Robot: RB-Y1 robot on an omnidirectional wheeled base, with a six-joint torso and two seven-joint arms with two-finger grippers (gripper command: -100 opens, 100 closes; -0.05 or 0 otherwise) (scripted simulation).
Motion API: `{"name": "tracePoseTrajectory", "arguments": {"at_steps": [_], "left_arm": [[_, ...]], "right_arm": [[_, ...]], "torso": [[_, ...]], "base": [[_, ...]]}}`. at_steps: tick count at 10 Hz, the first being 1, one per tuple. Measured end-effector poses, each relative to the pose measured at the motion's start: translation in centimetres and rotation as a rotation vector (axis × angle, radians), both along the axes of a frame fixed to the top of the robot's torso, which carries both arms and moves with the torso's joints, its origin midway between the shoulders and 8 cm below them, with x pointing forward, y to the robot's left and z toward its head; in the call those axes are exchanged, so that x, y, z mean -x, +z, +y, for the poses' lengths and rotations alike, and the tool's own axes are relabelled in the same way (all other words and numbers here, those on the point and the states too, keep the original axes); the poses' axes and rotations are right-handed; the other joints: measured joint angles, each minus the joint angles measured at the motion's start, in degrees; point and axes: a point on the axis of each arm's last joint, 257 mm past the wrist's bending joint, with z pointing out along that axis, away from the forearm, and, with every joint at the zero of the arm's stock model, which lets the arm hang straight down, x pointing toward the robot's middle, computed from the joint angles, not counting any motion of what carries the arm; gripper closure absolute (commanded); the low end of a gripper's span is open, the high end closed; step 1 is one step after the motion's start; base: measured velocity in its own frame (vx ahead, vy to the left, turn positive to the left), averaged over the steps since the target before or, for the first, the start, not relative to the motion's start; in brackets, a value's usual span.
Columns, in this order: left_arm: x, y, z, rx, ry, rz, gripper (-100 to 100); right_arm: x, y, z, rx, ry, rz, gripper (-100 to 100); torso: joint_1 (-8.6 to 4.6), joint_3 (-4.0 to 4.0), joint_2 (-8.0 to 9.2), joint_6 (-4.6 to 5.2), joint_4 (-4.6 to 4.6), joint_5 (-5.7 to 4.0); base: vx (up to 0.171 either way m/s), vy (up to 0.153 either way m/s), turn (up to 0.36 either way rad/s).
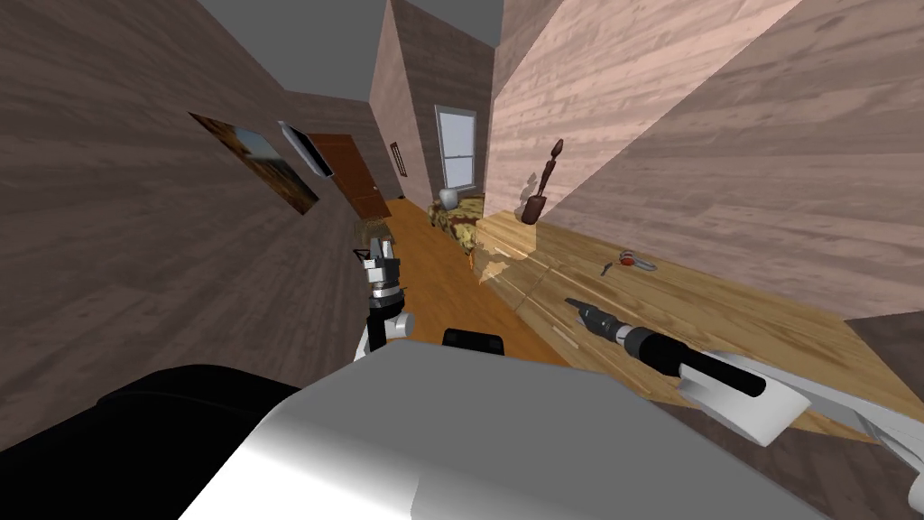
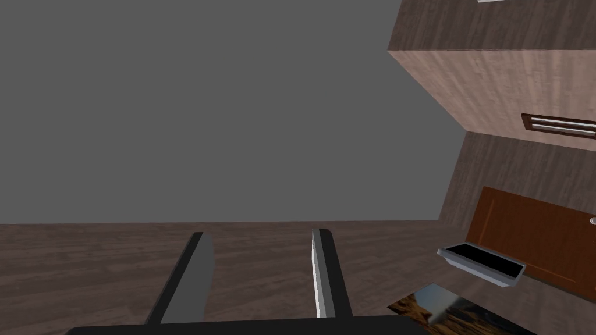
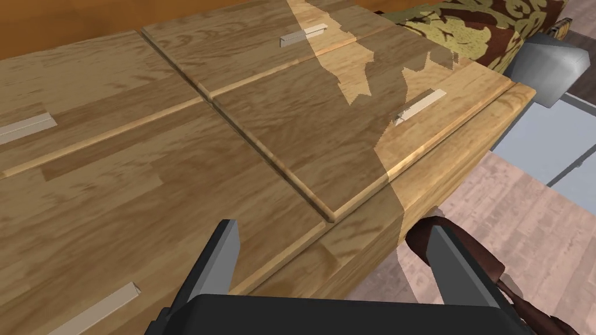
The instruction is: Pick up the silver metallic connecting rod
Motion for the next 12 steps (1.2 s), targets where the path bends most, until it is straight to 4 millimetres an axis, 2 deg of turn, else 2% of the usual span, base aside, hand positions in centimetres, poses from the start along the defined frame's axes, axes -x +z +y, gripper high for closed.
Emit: {"name": "tracePoseTrajectory", "arguments": {"at_steps": [5, 6, 7, 9, 12], "left_arm": [[0.0, 0.0, 0.0, 0.0, 0.0, 0.0, 0], [0.0, 0.0, 0.0, 0.0, 0.0, 0.0, 0], [0.0, 0.0, 0.0, 0.0, 0.0, 0.0, 0], [0.0, 0.0, 0.0, 0.0, 0.0, 0.0, 0], [0.0, 0.0, 0.0, 0.0, 0.0, 0.0, 0]], "right_arm": [[2.4, -2.0, -5.6, 0.129, -0.054, 0.149, -100], [2.5, -2.0, -6.2, 0.142, -0.054, 0.157, -100], [2.9, -2.2, -8.0, 0.169, -0.072, 0.185, -100], [3.8, -2.4, -9.8, 0.216, -0.097, 0.233, -100], [5.4, -2.3, -13.8, 0.29, -0.141, 0.301, -100]], "torso": [[0.01, -0.05, -0.08, 0.06, -0.02, 0.0], [0.03, -0.01, -0.02, 0.08, 0.0, 0.0], [0.01, -0.04, -0.07, 0.01, -0.01, 0.0], [-0.05, -0.07, -0.13, 0.02, -0.03, -0.01], [-0.01, -0.12, -0.2, 0.08, -0.04, -0.01]], "base": [[0.024, -0.011, 0.124], [0.025, -0.007, 0.188], [0.026, -0.017, 0.117], [0.048, -0.03, 0.137], [0.065, -0.024, 0.124]]}}
